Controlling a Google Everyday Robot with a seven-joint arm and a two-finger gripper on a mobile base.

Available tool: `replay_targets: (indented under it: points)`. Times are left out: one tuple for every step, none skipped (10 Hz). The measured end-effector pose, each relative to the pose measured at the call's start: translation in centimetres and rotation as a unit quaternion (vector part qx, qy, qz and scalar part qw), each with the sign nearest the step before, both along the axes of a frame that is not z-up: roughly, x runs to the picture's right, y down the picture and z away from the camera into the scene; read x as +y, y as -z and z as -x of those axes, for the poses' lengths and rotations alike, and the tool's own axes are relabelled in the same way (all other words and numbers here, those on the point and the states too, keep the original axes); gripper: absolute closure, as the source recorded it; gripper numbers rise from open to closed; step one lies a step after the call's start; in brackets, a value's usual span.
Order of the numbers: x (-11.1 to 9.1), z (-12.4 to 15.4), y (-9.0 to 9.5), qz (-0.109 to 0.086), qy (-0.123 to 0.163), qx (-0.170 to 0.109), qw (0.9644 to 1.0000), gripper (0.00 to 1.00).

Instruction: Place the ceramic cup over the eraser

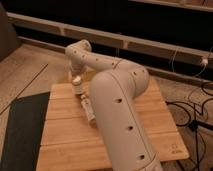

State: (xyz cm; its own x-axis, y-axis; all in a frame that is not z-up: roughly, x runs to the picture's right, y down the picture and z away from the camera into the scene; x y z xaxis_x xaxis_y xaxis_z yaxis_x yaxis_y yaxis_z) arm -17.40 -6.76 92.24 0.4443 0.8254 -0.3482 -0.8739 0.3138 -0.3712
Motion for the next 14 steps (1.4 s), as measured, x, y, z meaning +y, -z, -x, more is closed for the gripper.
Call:
replay_targets:
  points:
    - [0.2,0.0,-0.1,0.002,0.001,0.001,1.0,0.83]
    - [0.4,0.1,-0.2,0.005,0.004,0.001,1.0,0.83]
    - [0.7,0.3,-0.2,0.007,0.008,0.0,0.9999,0.83]
    - [0.9,0.1,-0.4,0.009,0.011,0.004,0.9999,0.83]
    - [0.9,-0.2,-0.6,0.01,0.015,0.009,0.9998,0.83]
    - [0.8,-0.7,-0.8,0.008,0.022,0.018,0.9996,0.83]
    - [0.8,-0.8,-0.8,0.007,0.024,0.021,0.9995,0.83]
    - [0.8,-0.8,-0.9,0.007,0.027,0.025,0.9993,0.83]
    - [0.9,-0.7,-1.0,0.007,0.03,0.027,0.9992,0.8]
    - [0.9,-0.5,-1.0,0.006,0.033,0.027,0.9991,0.68]
    - [0.9,-0.2,-1.1,0.006,0.031,0.024,0.9992,0.59]
    - [0.9,0.2,-1.0,0.006,0.027,0.018,0.9994,0.48]
    - [0.9,0.4,-1.0,0.007,0.026,0.013,0.9996,0.37]
    - [1.0,0.5,-1.0,0.008,0.025,0.011,0.9996,0.28]
